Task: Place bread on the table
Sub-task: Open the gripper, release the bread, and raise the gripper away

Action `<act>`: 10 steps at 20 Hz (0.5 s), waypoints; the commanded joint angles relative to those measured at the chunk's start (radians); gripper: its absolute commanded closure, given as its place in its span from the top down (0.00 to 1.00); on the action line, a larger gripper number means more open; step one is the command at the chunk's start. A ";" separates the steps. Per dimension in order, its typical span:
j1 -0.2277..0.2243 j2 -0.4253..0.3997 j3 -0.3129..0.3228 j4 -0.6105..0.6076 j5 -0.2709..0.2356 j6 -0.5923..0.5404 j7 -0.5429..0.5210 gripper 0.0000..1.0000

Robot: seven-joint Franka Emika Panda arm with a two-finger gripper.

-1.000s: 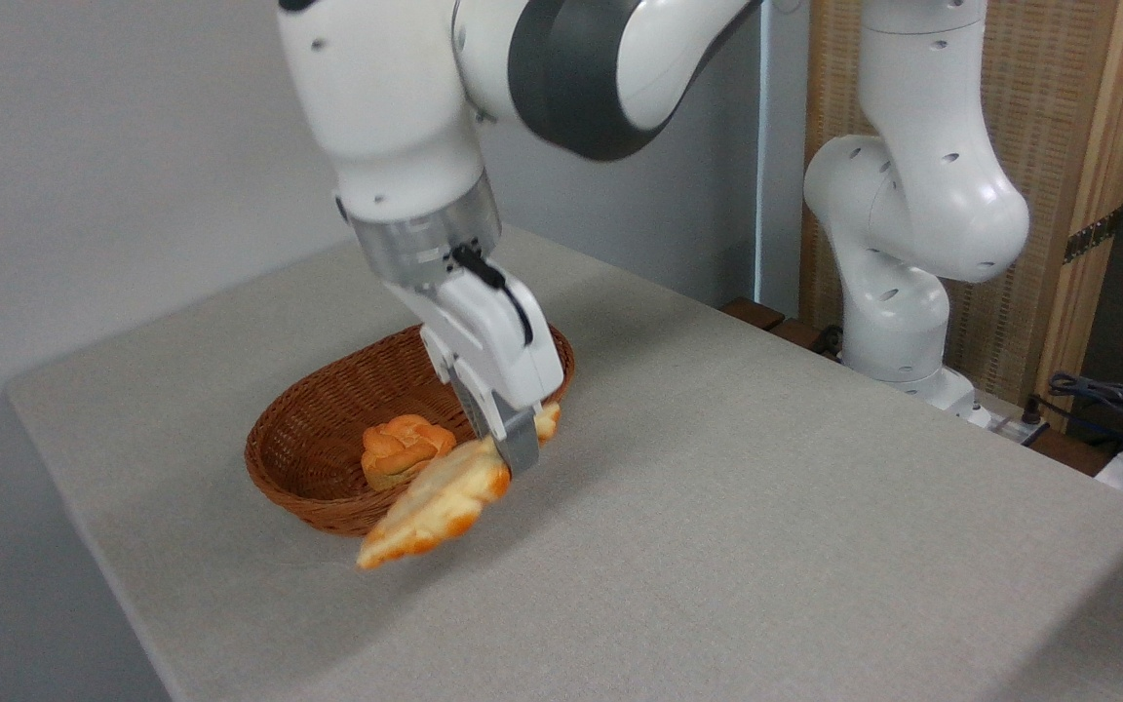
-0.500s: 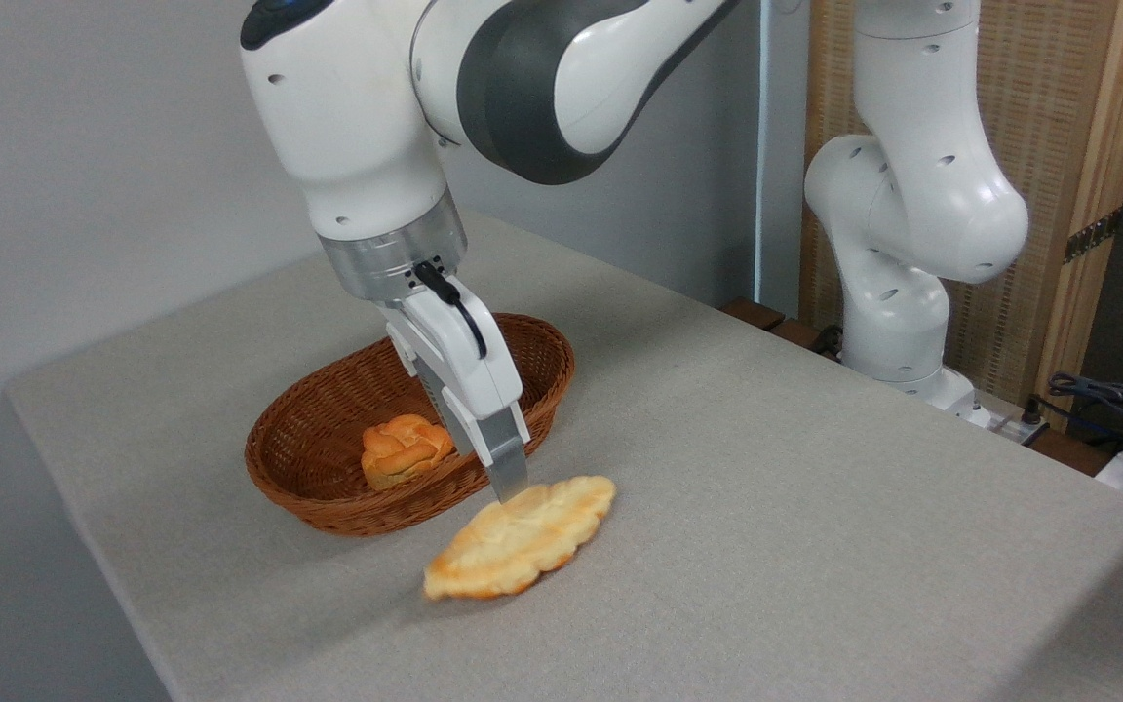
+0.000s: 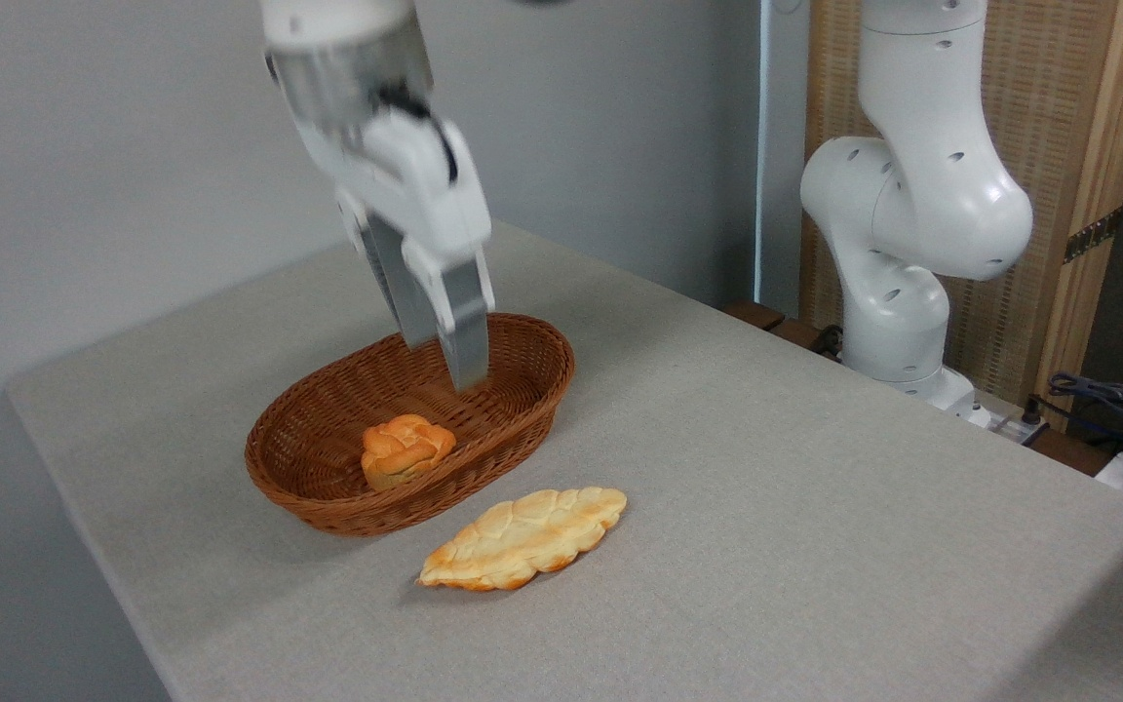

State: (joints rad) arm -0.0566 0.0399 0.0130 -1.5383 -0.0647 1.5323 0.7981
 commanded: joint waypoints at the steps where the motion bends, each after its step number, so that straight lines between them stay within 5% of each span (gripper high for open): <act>1: 0.090 -0.023 -0.090 0.035 -0.021 -0.024 -0.043 1.00; 10: 0.080 -0.005 -0.126 0.021 0.006 0.023 -0.066 1.00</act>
State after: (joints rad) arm 0.0218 0.0219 -0.1015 -1.5170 -0.0667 1.5348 0.7401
